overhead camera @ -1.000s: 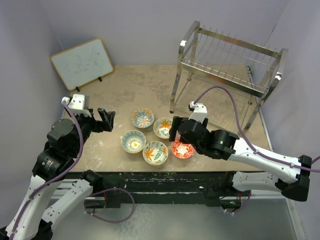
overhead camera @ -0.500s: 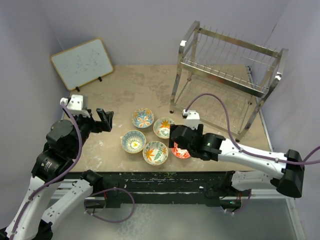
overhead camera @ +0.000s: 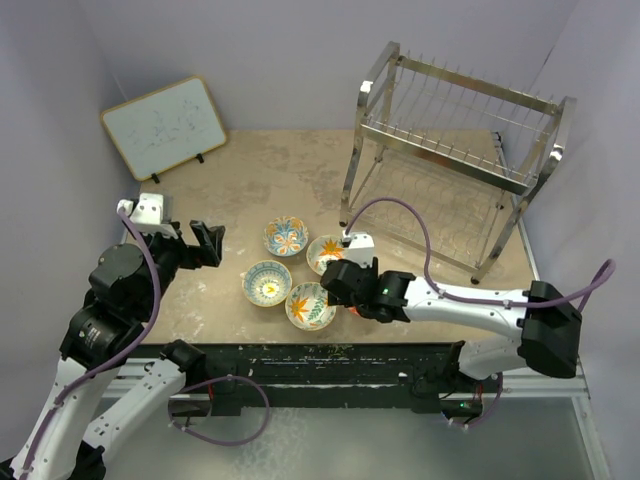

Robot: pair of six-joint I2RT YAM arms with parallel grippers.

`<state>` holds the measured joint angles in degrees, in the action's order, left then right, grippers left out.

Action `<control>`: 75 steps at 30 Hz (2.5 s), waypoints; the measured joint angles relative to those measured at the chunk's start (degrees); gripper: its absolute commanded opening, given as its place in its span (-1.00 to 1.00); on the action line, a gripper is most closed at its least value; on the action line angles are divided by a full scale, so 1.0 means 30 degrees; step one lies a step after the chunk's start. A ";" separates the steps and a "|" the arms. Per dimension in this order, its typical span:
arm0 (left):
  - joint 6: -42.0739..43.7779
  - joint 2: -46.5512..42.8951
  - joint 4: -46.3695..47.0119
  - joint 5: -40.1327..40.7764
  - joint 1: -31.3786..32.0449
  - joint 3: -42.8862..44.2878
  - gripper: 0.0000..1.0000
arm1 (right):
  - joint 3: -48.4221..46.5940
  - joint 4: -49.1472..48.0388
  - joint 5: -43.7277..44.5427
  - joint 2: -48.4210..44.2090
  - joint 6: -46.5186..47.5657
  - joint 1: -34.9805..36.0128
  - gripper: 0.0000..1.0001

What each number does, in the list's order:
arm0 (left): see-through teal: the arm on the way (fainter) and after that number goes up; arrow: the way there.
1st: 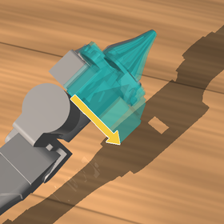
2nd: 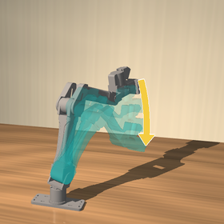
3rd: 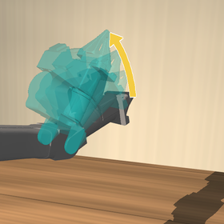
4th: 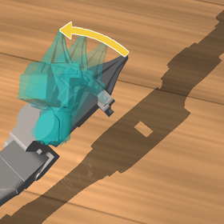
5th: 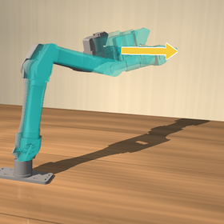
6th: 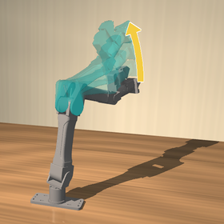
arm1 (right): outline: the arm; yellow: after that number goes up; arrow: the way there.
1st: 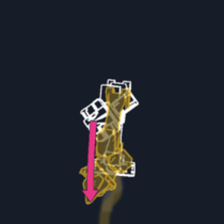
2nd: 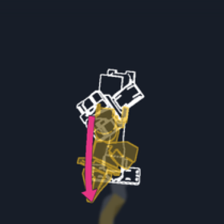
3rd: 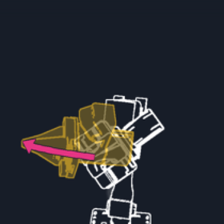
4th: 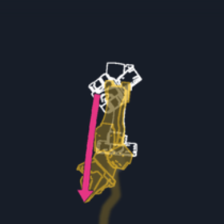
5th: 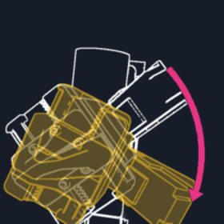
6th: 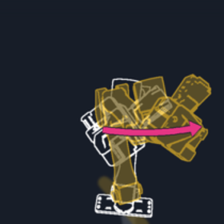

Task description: Load the bowls into the dish rack

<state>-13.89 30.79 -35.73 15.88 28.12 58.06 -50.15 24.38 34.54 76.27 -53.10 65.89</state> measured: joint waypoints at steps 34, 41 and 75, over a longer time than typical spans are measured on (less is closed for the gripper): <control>0.0000 -0.0262 -0.0277 -0.0007 0.0000 -0.0022 0.98 | -0.1180 0.1056 0.1814 0.3497 -0.3453 0.0036 -0.09; 0.0000 -0.0262 -0.0277 -0.0007 0.0000 -0.0022 0.98 | -0.1209 0.1180 0.1996 0.2980 -0.3410 0.0036 -0.09; -0.0007 -0.0546 -0.0583 -0.0007 0.0000 -0.0022 0.98 | -0.1253 0.2754 0.2732 0.3789 -0.4976 0.0182 -1.00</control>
<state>-13.91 29.15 -37.47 15.86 28.12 58.00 -53.91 32.64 42.74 87.64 -68.03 66.43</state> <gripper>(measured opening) 0.990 0.034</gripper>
